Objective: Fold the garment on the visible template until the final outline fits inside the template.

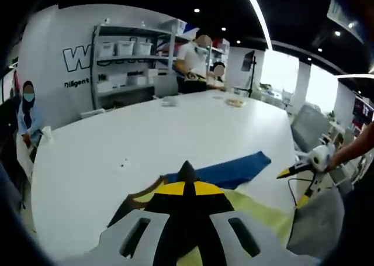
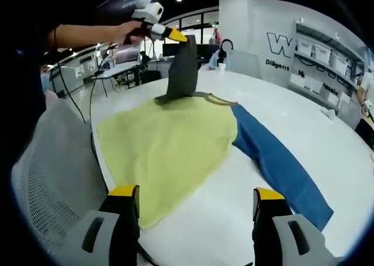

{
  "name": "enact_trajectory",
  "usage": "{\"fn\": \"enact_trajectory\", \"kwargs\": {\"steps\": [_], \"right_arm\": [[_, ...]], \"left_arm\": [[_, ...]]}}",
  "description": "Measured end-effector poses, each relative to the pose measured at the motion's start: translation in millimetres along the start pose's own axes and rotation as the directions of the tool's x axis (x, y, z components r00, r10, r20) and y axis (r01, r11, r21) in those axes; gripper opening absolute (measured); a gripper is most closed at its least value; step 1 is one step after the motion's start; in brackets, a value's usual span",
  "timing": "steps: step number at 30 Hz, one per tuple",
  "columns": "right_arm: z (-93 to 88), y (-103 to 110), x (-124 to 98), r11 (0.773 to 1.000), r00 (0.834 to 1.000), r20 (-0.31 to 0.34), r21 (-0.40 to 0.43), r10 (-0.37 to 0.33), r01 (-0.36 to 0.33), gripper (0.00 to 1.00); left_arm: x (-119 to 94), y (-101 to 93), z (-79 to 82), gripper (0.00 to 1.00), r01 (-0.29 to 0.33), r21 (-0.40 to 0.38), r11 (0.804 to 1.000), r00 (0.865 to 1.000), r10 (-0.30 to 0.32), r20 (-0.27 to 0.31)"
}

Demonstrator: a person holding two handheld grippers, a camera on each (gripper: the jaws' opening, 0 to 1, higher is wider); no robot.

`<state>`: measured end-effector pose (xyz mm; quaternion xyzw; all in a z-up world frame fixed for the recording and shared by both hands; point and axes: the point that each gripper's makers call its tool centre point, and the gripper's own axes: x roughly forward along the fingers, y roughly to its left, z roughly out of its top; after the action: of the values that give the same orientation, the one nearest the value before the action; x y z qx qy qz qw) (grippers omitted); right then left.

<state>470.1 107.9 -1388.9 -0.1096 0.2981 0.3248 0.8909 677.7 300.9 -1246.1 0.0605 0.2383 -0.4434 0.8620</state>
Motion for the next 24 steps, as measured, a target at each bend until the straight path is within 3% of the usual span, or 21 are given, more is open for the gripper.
{"fn": "enact_trajectory", "kwargs": {"steps": [6, 15, 24], "right_arm": [[-0.8, -2.1, 0.1, 1.0, 1.0, 0.004, 0.009, -0.007, 0.007, 0.77], [-3.5, -6.0, -3.3, 0.999, 1.0, -0.001, 0.021, -0.024, 0.024, 0.77], [-4.2, -10.9, -6.6, 0.998, 0.999, 0.002, 0.036, -0.046, 0.046, 0.77]], "left_arm": [[19.2, -4.2, -17.8, 0.05, 0.017, 0.007, 1.0, 0.998, -0.016, -0.053], [49.6, -8.7, -22.6, 0.05, 0.041, -0.018, 0.999, 0.996, -0.042, -0.078], [86.1, -18.7, -46.5, 0.05, 0.063, -0.005, 0.998, 0.983, -0.063, -0.17]]}}
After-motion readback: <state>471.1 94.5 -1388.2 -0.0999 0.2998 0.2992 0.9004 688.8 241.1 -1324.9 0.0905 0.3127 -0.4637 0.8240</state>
